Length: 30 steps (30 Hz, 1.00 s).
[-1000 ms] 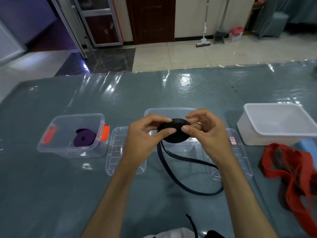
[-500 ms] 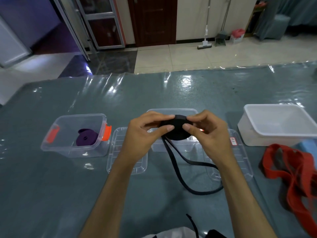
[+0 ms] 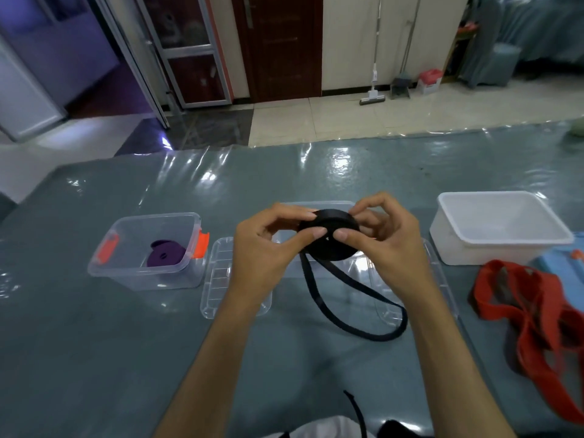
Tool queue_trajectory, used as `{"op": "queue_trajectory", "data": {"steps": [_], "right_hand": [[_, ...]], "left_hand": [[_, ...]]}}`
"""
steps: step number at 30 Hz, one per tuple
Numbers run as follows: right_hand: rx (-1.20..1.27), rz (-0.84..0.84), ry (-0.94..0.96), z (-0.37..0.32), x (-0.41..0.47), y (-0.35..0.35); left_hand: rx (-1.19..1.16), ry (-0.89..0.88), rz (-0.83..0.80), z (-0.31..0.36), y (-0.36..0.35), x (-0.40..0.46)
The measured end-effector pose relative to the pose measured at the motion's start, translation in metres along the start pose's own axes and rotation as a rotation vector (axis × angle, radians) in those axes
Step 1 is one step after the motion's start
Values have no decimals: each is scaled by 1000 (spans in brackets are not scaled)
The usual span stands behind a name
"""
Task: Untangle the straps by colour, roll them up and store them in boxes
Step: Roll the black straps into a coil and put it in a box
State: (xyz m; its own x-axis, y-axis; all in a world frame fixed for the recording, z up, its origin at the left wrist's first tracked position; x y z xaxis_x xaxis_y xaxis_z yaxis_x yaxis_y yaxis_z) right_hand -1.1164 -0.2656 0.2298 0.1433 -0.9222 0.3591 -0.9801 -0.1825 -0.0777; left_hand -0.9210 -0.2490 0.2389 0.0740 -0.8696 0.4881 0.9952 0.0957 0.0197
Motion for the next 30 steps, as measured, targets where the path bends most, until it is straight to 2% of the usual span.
{"op": "queue_trajectory", "data": {"steps": [3, 5, 9, 16, 30], "right_hand": [[-57, 34, 105, -16, -7, 4], [-56, 57, 132, -20, -12, 7], [-35, 82, 135, -25, -20, 10], [-66, 89, 61, -22, -29, 10], [26, 4, 35, -16, -33, 5]], "left_hand": [[-11, -18, 46, 7, -7, -8], [-32, 11, 10, 11, -10, -8], [-30, 44, -102, 20, -13, -5], [-23, 97, -201, 21, -16, -6], [-74, 151, -132, 11, -10, -12]]}}
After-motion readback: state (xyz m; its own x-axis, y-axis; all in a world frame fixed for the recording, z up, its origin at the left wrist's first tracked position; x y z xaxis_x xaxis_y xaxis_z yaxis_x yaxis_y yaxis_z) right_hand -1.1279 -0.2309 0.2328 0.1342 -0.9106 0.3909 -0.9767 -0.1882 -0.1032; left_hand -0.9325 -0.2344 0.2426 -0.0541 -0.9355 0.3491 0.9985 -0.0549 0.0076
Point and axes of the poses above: each hand's wrist, its own x-axis towards the middle knuckle, its own y-axis out of the back of the hand, z = x × y, the point moved 7 cm from there along x, towards the middle knuckle, and after that the axes turned 1 degree about z, right-handed, at the moved point
